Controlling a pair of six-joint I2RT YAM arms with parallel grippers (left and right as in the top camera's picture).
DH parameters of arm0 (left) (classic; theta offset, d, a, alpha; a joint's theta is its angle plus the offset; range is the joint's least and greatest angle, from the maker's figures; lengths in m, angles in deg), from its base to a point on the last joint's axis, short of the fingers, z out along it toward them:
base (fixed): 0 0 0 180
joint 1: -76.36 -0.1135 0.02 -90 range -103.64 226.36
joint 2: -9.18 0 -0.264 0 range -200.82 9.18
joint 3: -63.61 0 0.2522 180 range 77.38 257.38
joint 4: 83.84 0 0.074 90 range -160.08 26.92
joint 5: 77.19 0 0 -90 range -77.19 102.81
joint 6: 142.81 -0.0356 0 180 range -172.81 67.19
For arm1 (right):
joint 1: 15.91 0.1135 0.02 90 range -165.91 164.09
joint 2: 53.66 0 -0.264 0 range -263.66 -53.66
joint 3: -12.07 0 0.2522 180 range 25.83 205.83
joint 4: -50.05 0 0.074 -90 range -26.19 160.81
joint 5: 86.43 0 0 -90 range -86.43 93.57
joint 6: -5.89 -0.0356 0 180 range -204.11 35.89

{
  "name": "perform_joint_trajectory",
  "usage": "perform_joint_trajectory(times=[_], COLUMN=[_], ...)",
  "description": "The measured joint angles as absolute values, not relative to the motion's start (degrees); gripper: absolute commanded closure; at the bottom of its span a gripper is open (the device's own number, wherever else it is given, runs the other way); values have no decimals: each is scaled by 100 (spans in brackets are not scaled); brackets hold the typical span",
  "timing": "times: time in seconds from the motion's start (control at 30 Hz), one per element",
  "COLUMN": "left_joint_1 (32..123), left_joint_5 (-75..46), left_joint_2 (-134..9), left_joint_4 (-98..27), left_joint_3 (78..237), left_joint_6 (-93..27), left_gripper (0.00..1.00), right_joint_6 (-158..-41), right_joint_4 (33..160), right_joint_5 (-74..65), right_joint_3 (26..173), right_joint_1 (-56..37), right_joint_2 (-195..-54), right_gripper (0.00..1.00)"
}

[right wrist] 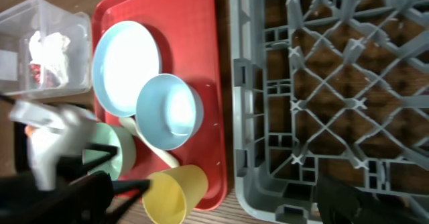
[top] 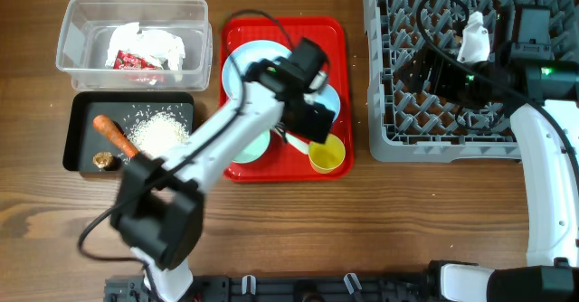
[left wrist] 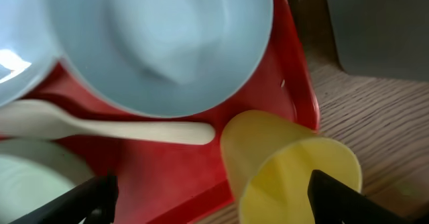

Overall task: Sort waste into correct bins and load items into the dishwasher rack
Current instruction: 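Grasp the yellow cup on the red tray with the left gripper, then hand the yellow cup from the left gripper to the right gripper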

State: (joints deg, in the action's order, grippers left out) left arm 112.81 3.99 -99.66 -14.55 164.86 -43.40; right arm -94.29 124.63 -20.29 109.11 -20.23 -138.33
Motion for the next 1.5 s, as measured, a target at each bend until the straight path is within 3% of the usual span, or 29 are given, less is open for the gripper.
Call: perform_joint_trajectory(times=[0.13,0.23,0.33,0.67,0.77,1.03,1.17,1.37,1.5], left_joint_1=[11539,11565,11563,11309,10877,9460,9279,9279,9279], left_joint_5=[386,388,393,578,109,-3485,-5113,-6315,-6529], left_joint_2=[-10458,-10665,-10709,-10501,-9841,-8886,-8906,-8906,-8906], left_joint_4=[-1475,-1481,-1481,-950,-1254,-2959,-3490,-3846,-3839], left_joint_3=[16479,16473,16468,16567,16674,16833,16833,16833,16833], left_joint_6=[-4404,-4430,-4452,-4395,-4358,-4349,-4349,-4349,-4349], left_gripper=[42,79,95,96,96,96,96,96,96], right_joint_6=[-9431,-9431,-9431,-9392,-9127,-8023,-7317,-6817,-6740], right_joint_4=[12465,12467,12467,12577,12564,11980,11713,11291,10826], right_joint_5=[-1913,-1882,-1880,-1906,-2254,-4968,-6446,-7482,-7637], right_joint_3=[10911,10911,10911,10911,10911,10911,10911,10911,10911], right_joint_1=[-2023,-2023,-2023,-2023,-2023,-2023,-1916,-1391,-1046], right_joint_2=[-13833,-13833,-13833,-13833,-13833,-13833,-13833,-13833,-13833], right_gripper=[0,0,0,1,0,0,0,1,18])
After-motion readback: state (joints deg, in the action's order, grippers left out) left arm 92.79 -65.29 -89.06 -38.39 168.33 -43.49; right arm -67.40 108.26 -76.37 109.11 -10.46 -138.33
